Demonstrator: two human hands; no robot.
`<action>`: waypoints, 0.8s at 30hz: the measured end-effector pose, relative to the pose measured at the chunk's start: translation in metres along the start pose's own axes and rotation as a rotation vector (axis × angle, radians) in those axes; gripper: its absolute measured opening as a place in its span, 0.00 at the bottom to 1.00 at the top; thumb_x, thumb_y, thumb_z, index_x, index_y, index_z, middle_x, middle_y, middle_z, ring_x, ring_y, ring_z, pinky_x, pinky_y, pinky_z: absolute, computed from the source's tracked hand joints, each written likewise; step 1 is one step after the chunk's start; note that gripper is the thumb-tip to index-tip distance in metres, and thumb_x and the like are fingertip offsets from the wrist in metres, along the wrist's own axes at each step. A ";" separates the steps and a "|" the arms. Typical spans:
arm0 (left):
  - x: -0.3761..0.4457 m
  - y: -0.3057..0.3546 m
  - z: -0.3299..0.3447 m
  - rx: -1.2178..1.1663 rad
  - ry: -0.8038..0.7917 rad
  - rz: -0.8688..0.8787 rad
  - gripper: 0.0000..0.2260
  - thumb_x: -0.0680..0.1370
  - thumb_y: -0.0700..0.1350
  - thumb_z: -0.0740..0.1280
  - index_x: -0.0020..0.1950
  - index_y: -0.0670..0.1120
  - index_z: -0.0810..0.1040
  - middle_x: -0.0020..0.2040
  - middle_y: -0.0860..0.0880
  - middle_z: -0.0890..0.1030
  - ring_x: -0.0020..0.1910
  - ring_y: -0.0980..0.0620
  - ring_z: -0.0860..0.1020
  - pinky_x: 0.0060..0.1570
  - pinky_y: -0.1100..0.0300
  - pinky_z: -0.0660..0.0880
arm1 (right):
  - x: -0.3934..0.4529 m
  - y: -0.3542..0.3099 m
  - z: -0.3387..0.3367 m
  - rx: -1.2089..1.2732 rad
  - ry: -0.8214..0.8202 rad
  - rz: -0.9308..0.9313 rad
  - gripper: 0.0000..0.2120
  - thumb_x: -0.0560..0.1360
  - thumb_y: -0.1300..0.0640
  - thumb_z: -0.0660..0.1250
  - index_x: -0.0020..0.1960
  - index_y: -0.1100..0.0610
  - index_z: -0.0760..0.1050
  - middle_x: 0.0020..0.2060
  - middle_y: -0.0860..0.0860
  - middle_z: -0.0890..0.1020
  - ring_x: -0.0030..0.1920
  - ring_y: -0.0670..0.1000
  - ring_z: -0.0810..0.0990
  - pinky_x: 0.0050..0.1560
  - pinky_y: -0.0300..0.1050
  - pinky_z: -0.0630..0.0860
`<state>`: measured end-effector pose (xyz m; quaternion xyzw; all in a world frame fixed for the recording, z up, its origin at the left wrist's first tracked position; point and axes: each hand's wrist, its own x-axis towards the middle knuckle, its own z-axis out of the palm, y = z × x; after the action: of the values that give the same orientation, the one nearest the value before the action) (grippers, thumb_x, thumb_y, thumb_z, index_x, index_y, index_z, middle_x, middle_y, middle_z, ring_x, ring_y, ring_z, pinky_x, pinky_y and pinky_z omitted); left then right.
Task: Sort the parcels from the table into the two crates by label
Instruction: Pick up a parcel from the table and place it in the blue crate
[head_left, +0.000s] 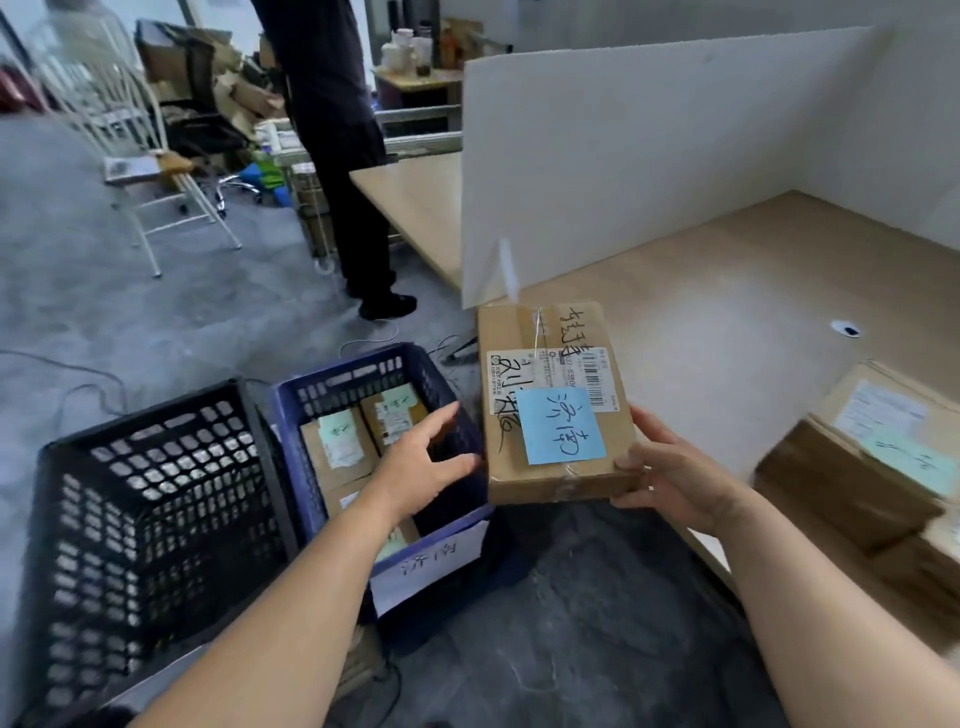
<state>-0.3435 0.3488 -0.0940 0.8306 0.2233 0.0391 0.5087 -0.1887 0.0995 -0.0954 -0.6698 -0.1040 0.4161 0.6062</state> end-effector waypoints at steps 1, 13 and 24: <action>0.002 -0.009 -0.009 -0.010 0.000 -0.022 0.31 0.75 0.44 0.72 0.75 0.53 0.63 0.73 0.50 0.68 0.71 0.54 0.64 0.66 0.63 0.60 | 0.010 0.000 0.010 -0.012 -0.009 0.010 0.47 0.56 0.55 0.74 0.73 0.38 0.63 0.58 0.52 0.83 0.59 0.59 0.80 0.55 0.58 0.76; 0.009 -0.117 -0.070 -0.064 0.048 -0.281 0.31 0.75 0.49 0.71 0.75 0.57 0.63 0.73 0.52 0.68 0.71 0.55 0.66 0.68 0.57 0.64 | 0.105 0.030 0.091 -0.103 -0.116 0.206 0.42 0.63 0.55 0.72 0.73 0.34 0.61 0.61 0.50 0.81 0.64 0.59 0.76 0.66 0.68 0.69; 0.027 -0.173 -0.047 -0.091 0.094 -0.498 0.31 0.76 0.50 0.70 0.76 0.59 0.61 0.72 0.54 0.69 0.70 0.57 0.66 0.70 0.56 0.64 | 0.203 0.068 0.096 -0.170 -0.300 0.332 0.48 0.56 0.52 0.75 0.73 0.35 0.62 0.62 0.47 0.80 0.62 0.57 0.79 0.63 0.64 0.74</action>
<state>-0.3903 0.4645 -0.2249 0.7235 0.4425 -0.0386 0.5284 -0.1505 0.2833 -0.2364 -0.6570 -0.1163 0.5947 0.4485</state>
